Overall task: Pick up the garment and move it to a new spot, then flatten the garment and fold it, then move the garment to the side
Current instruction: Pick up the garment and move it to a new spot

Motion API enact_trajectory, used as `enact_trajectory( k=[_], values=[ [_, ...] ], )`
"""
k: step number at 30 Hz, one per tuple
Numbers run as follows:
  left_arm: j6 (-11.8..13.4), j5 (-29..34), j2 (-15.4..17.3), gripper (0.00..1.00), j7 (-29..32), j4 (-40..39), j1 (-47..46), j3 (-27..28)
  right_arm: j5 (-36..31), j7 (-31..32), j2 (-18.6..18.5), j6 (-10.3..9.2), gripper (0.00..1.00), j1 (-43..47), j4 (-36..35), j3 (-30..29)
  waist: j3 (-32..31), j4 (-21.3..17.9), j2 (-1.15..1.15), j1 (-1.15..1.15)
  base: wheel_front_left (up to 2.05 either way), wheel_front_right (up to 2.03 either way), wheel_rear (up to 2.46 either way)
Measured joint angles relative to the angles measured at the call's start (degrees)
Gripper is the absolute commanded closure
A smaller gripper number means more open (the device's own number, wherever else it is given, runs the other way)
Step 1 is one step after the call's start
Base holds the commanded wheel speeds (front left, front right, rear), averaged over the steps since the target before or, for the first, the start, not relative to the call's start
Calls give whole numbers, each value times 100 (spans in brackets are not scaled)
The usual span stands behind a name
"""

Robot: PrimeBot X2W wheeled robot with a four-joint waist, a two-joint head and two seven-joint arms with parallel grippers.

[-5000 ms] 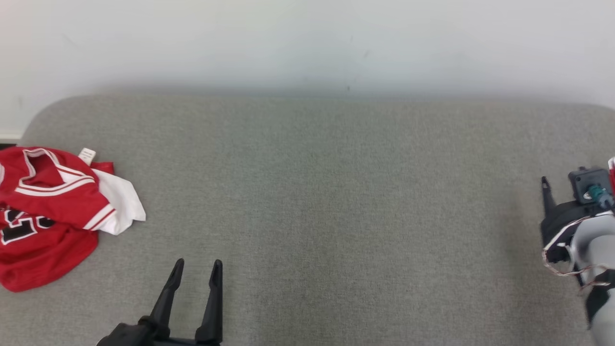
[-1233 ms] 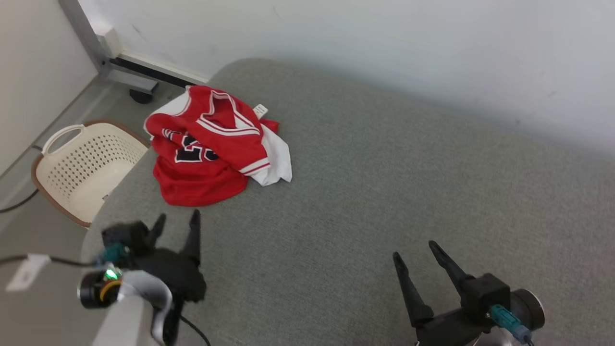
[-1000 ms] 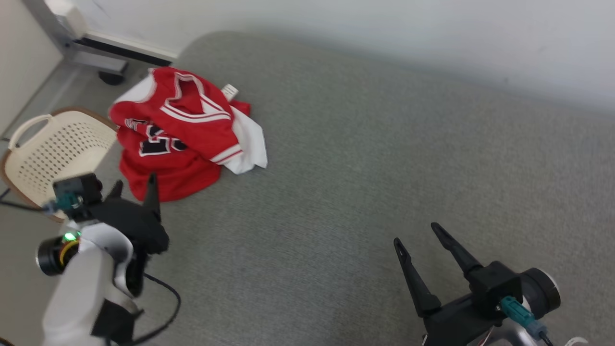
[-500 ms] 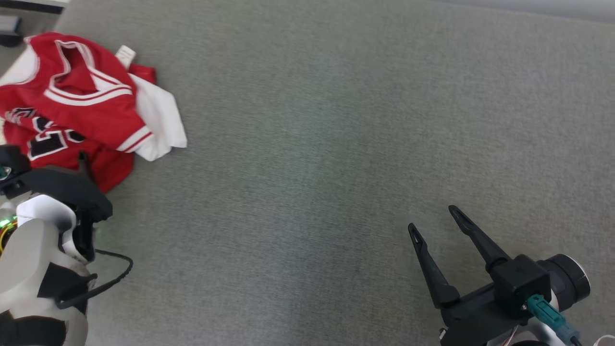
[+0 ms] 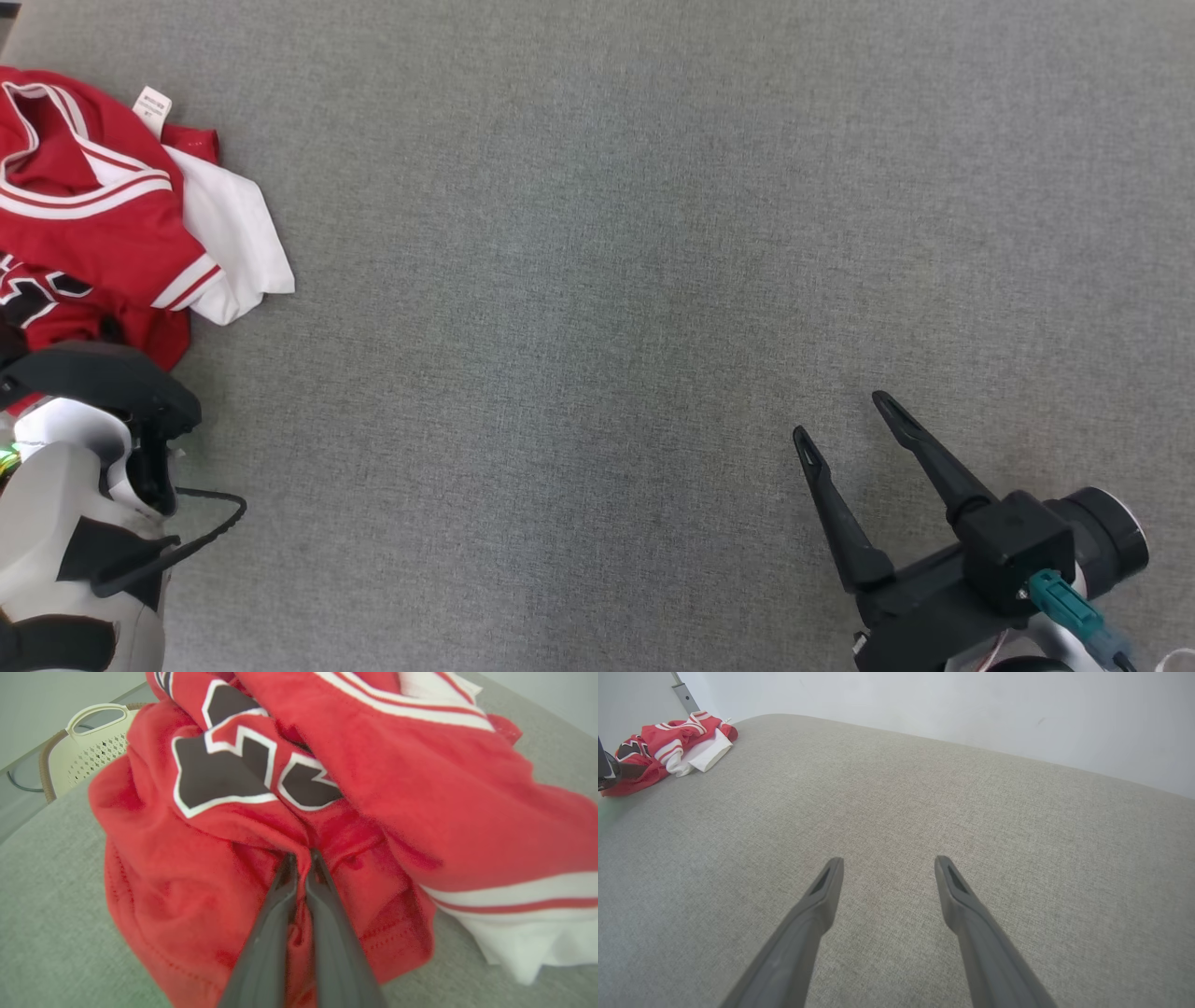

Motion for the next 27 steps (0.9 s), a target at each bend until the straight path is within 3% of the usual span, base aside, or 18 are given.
enact_trajectory(
  k=[10,17,21,27],
  values=[
    [-105,-2,24,100,-805,-332,-31,38,171,-419,337,-1,0,-286,632,231,-400,-57,0,0,0,0,0],
    [-221,435,-188,100,-920,-1127,86,-475,315,-910,630,-1,0,-450,1296,293,-968,-184,0,-1,0,0,0],
    [-408,549,-364,100,-857,-1757,-45,-791,419,-1096,721,-1,0,-453,1610,210,-1318,-280,-1,-1,0,0,0],
    [-570,109,-713,100,-114,-3120,-2,-1198,575,-1288,772,-1,0,-429,1913,162,-1874,-617,-1,-2,0,0,0]
  ],
)
